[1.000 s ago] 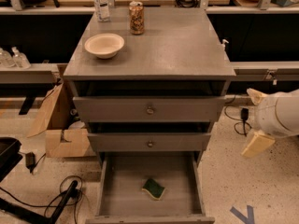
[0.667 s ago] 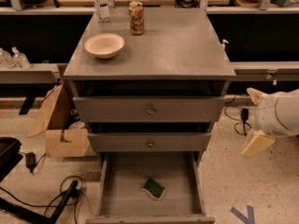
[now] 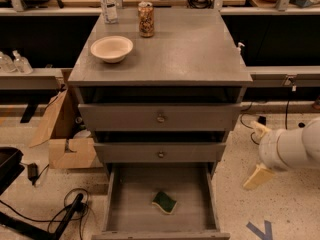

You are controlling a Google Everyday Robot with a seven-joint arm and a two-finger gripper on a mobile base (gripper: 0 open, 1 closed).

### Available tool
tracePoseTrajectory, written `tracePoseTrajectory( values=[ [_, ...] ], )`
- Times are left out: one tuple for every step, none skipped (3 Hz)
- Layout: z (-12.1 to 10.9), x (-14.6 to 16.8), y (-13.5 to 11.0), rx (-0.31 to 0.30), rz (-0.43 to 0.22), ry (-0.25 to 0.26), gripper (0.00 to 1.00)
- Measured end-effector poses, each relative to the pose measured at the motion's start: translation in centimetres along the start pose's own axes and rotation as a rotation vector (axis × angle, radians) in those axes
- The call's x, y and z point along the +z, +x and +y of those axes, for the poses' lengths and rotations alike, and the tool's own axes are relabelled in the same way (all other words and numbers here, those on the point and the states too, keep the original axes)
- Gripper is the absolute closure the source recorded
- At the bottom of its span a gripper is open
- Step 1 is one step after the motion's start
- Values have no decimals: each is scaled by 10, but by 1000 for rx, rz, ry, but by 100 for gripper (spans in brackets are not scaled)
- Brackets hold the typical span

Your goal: Pick sponge from bottom drawer and place on counter

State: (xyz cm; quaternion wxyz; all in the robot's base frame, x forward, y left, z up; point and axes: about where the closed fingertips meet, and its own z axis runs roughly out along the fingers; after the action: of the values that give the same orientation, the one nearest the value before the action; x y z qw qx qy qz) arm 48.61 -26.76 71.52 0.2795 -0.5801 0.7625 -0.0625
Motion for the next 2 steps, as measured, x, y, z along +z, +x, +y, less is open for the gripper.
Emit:
tracePoseTrajectory(
  values=[
    [33, 63, 26, 54, -75, -1, 0],
    [53, 126, 52, 102, -155, 24, 0]
  ],
)
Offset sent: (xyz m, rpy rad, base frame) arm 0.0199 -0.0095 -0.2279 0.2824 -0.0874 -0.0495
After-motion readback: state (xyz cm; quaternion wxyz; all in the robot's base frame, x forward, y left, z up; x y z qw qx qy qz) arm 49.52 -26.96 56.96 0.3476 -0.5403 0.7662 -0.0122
